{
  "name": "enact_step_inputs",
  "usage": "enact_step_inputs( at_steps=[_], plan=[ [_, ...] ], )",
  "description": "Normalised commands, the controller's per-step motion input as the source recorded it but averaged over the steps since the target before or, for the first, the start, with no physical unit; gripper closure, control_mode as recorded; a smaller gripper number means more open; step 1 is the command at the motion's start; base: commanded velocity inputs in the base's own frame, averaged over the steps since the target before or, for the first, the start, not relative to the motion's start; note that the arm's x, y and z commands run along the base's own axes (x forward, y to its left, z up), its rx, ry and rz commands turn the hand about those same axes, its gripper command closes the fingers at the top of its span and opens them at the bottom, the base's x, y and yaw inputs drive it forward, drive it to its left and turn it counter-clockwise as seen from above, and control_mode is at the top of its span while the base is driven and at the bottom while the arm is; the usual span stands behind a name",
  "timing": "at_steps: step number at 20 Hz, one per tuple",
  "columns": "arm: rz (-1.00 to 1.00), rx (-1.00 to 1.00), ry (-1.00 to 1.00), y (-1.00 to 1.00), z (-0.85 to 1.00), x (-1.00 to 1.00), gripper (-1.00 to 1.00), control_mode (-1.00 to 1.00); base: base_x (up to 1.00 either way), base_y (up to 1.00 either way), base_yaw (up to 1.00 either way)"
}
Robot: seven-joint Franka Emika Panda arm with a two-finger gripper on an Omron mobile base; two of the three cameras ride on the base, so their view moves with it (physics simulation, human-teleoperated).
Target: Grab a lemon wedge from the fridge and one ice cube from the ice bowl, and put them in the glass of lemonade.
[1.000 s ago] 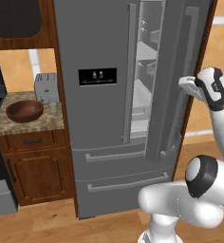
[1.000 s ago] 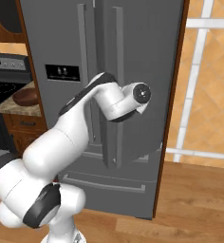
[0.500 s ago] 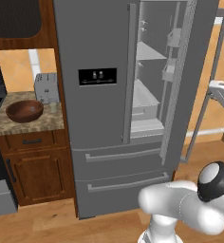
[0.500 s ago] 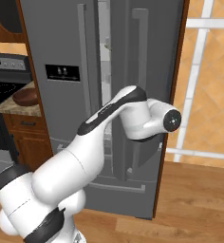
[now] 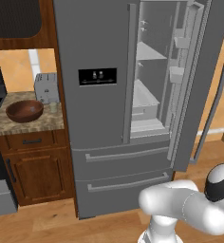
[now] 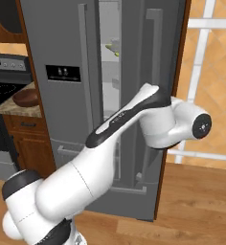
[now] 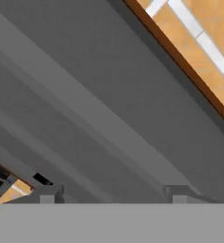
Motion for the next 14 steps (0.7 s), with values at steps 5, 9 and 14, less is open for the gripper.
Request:
enact_step_inputs(
  at_steps=[5,9,14],
  plan=[
    [0.00,-0.07,-0.01,0.35,0.84,-0.66,-1.00,-1.00,0.00,0.00,0.00],
    [0.00,-0.32,0.03,1.00,0.52,-0.05,-1.00,-1.00,0.00,0.00,0.00],
    [0.00,-0.39,0.17,1.00,0.52,0.00,-1.00,-1.00,0.00,0.00,0.00]
  ],
)
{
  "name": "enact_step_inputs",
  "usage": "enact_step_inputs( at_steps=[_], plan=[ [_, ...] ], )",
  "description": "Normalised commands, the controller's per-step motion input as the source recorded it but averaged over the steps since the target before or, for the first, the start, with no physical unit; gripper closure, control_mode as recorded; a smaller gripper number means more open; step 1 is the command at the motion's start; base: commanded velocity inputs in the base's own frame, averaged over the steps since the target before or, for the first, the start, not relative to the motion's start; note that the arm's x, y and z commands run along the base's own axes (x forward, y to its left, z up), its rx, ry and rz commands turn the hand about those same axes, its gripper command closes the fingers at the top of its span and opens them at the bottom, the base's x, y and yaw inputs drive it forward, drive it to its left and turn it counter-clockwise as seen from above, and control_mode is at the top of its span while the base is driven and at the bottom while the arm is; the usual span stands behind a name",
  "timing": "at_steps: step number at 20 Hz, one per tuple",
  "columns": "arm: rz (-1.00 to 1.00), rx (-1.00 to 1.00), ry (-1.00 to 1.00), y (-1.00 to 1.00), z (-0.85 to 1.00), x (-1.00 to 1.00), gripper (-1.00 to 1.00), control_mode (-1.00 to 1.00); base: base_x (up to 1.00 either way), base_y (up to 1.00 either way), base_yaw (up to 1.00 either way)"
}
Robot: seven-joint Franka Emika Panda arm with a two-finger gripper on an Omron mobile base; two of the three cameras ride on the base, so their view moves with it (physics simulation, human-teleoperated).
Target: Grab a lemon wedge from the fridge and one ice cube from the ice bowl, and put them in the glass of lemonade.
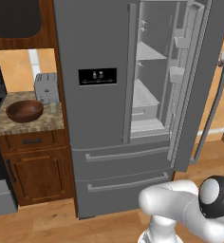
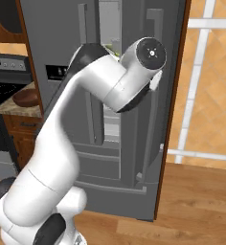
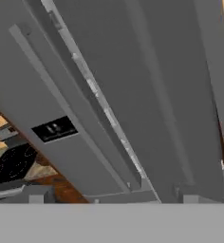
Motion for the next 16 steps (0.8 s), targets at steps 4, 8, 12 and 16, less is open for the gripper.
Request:
enact_step_inputs(
  at_steps=[4,8,12,16],
  plan=[
    [0.00,-0.52,0.16,1.00,0.38,0.12,-1.00,-1.00,0.00,0.00,0.00],
    [-0.08,-0.68,0.01,1.00,0.00,0.69,-1.00,-1.00,0.00,0.00,0.00],
    [-0.18,-0.72,0.06,0.91,-0.19,0.89,-1.00,-1.00,0.00,0.00,0.00],
    [-0.16,-0.61,0.07,0.61,-0.63,0.91,-1.00,-1.00,0.00,0.00,0.00]
  ],
)
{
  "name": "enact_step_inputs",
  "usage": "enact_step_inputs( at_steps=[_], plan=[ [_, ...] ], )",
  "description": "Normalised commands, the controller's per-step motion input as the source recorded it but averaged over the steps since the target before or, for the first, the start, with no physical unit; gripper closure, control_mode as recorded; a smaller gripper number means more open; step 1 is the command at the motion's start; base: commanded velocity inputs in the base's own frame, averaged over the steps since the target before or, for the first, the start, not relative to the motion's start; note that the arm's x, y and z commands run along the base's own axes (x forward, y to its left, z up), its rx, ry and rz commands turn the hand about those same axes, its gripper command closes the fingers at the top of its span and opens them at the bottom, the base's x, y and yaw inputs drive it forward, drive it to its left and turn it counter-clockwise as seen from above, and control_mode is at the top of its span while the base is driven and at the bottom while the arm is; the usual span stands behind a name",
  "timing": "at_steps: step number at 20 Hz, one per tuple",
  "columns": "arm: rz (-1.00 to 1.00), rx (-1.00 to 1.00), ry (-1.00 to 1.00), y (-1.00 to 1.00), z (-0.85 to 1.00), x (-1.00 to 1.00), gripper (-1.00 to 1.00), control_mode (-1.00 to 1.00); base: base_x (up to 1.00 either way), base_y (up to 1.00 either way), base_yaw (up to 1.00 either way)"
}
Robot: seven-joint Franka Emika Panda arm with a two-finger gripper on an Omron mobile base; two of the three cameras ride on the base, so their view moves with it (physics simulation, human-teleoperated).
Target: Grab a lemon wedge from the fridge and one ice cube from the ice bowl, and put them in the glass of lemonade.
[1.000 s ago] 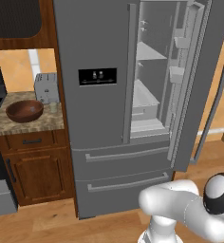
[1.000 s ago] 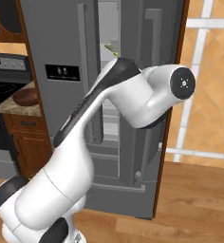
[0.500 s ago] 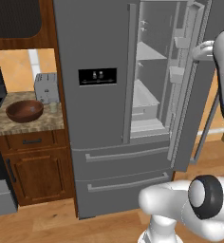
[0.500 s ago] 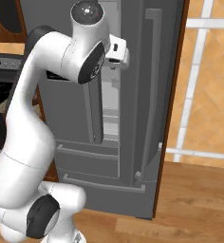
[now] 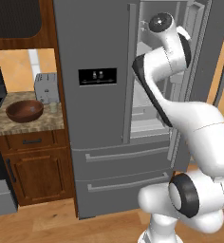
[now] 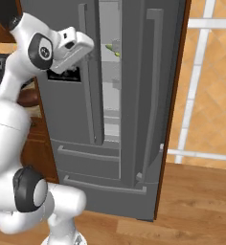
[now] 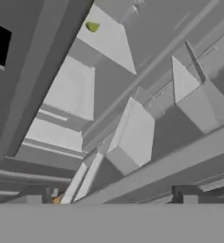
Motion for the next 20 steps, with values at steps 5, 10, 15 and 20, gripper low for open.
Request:
enact_step_inputs(
  at_steps=[5,10,15,20],
  plan=[
    [-0.17,-0.52,0.13,0.10,-0.34,0.78,-1.00,-1.00,0.00,0.00,0.00],
    [-0.19,-0.30,0.16,0.00,0.00,0.20,-1.00,-1.00,0.00,0.00,0.00],
    [-0.14,-0.08,-0.01,-0.24,-0.25,0.08,-1.00,-1.00,0.00,0.00,0.00],
    [-0.10,-0.07,0.00,-0.25,-0.37,0.43,-1.00,-1.00,0.00,0.00,0.00]
  ],
)
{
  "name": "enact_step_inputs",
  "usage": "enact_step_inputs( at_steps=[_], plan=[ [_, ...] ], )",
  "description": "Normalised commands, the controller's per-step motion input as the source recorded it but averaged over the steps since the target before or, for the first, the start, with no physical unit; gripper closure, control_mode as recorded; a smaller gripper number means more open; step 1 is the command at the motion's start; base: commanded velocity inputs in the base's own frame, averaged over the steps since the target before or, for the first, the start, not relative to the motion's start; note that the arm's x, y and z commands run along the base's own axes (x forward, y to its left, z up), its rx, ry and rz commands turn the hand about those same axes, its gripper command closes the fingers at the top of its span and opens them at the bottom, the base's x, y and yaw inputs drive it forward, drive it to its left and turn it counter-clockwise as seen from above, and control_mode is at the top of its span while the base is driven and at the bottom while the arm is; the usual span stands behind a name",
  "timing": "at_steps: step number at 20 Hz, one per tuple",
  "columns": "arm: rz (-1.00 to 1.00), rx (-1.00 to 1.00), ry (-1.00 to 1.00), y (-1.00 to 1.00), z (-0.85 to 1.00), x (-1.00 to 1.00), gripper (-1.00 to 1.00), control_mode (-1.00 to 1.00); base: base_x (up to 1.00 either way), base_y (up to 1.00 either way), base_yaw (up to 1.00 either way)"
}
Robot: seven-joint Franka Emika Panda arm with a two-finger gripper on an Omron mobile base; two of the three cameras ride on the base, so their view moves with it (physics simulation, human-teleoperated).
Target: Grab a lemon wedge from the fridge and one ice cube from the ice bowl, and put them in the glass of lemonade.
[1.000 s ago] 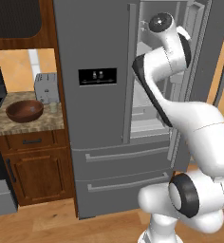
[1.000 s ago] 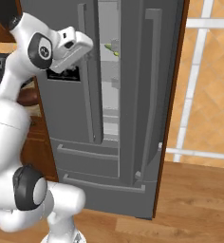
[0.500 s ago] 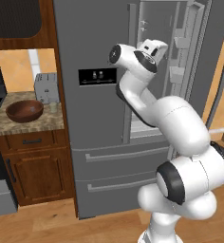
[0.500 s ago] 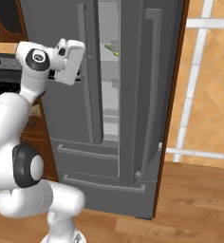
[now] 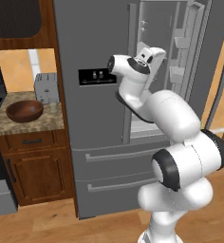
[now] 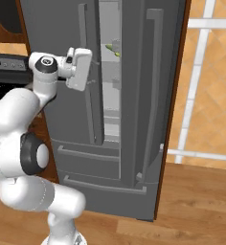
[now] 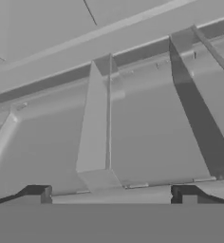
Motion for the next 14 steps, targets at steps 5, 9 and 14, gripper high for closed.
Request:
enact_step_inputs(
  at_steps=[5,9,14],
  plan=[
    [-0.10,-0.02,0.00,-0.39,-0.26,0.18,-1.00,-1.00,0.00,0.00,0.00],
    [-0.13,0.00,0.00,-0.48,-0.17,0.00,-1.00,-1.00,0.00,0.00,0.00],
    [-0.13,0.00,0.00,-0.52,-0.15,0.00,-1.00,-1.00,0.00,0.00,0.00]
  ],
)
